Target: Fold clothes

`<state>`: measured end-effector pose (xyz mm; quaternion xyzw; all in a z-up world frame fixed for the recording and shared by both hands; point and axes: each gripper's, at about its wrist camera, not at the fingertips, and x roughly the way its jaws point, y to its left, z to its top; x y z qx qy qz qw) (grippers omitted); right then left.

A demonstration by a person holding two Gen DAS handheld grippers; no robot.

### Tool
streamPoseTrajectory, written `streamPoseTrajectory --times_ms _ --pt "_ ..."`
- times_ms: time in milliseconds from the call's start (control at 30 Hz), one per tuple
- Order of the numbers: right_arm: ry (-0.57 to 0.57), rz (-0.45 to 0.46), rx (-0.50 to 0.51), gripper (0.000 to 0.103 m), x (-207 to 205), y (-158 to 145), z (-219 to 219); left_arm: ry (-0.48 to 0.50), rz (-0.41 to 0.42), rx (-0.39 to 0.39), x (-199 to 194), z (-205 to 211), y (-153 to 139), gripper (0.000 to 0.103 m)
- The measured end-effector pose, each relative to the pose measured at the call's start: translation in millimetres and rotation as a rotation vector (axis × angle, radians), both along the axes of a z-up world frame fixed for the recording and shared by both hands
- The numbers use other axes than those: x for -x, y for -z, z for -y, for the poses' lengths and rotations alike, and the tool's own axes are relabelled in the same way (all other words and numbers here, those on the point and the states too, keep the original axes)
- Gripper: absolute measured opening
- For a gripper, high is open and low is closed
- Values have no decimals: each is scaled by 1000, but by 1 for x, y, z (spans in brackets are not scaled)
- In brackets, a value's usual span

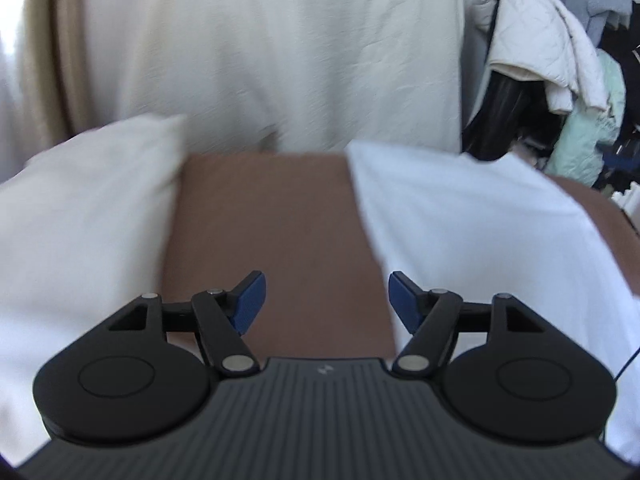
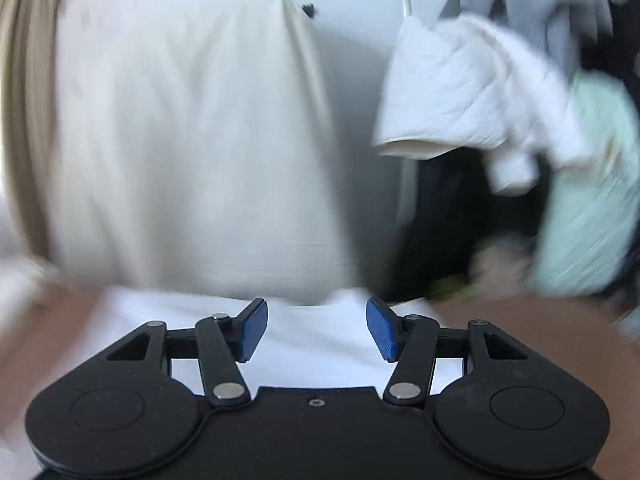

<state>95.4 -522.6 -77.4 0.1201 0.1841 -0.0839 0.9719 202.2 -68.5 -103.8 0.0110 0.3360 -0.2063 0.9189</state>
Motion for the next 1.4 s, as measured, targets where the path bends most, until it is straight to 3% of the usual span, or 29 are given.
streamPoseTrajectory --times_ms 67,167,300,367,500,600,700,767,833,867,933,967,1033,1167,1200,1267,1333,1400 --pt "-104 29 -143 62 15 -4 -14 -34 -15 1 27 -32 7 68" --pt "-237 -1 -251 62 33 -3 -47 -114 -57 -9 65 -80 19 68" --pt "-384 -91 -301 62 62 16 -106 -245 -142 -19 82 -131 32 68" --pt "-470 -151 -355 62 79 35 -135 -299 -156 35 79 -155 25 66" --pt "-628 -272 -524 62 111 62 -184 -365 -89 109 81 -196 2 67" --pt "-683 -357 -513 62 138 65 -231 -396 -77 109 76 -218 -1 66" --pt "-659 -411 -465 62 156 59 -266 -404 -106 89 60 -231 5 66" --pt "-656 -407 -478 62 165 53 -271 -381 -123 -10 48 -233 7 66" --pt "-636 -391 -442 62 173 37 -279 -337 -38 -245 35 -226 1 66" --pt "-623 -387 -399 62 176 28 -283 -348 34 -363 31 -225 -2 66" --pt "-613 -376 -306 62 181 7 -284 -423 87 -517 22 -239 -6 66" --pt "-618 -366 -273 62 185 -4 -285 -456 91 -540 18 -251 -9 66" --pt "-635 -347 -236 62 195 -28 -288 -502 87 -512 12 -282 -15 66" --pt "-691 -318 -273 63 210 -70 -295 -521 -28 -478 -11 -329 -26 65" --pt "-710 -308 -298 64 213 -74 -295 -503 -44 -417 -12 -335 -30 65" --pt "-709 -294 -294 66 213 -75 -299 -418 -101 -181 -8 -336 -33 65" --pt "-643 -293 -194 66 203 -66 -311 -299 -167 29 -2 -321 -26 65" --pt "-579 -312 36 65 186 -43 -329 -236 -235 152 1 -299 -11 65"
